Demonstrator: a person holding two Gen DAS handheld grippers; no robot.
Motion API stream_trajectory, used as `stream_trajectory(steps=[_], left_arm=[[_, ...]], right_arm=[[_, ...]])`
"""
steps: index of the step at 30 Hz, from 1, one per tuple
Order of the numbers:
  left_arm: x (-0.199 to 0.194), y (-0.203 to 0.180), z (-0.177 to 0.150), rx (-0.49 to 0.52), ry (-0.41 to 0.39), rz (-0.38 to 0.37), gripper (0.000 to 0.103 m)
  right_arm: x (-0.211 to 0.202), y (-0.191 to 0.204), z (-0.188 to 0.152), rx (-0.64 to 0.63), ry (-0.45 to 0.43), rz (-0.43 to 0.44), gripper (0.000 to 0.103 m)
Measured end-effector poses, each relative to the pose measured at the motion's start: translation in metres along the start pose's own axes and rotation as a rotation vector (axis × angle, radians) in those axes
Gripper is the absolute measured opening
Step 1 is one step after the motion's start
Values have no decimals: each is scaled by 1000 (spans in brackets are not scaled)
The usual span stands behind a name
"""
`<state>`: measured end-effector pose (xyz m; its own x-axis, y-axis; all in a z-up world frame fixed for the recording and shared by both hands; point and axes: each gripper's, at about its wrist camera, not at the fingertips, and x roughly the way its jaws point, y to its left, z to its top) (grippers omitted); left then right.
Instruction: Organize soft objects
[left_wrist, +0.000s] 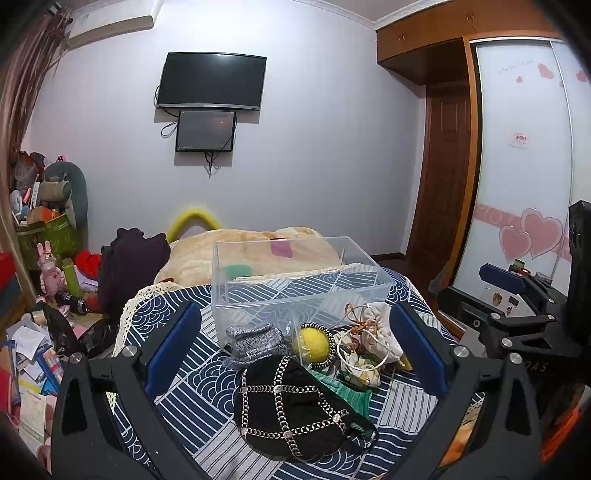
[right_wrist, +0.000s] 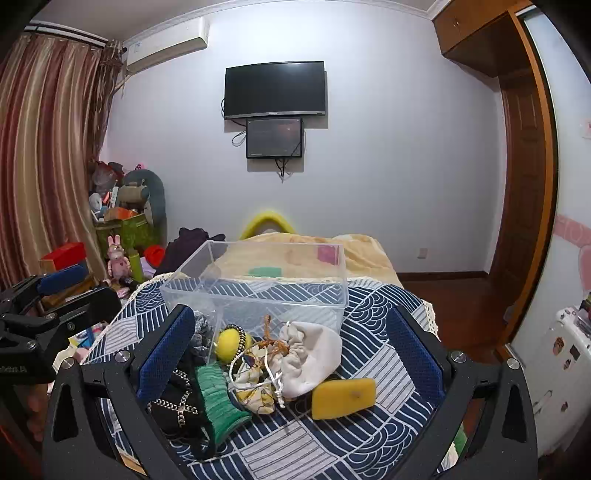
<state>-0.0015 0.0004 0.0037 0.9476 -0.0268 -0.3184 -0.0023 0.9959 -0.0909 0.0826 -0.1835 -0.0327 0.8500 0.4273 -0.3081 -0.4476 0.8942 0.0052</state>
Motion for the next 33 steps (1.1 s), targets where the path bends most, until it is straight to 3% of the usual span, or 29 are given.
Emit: stream_trajectory(steps=[33], left_arm=[[1, 3, -3, -10, 6, -9, 103]], right_arm=[[-3, 3, 1, 9, -13, 10, 103]])
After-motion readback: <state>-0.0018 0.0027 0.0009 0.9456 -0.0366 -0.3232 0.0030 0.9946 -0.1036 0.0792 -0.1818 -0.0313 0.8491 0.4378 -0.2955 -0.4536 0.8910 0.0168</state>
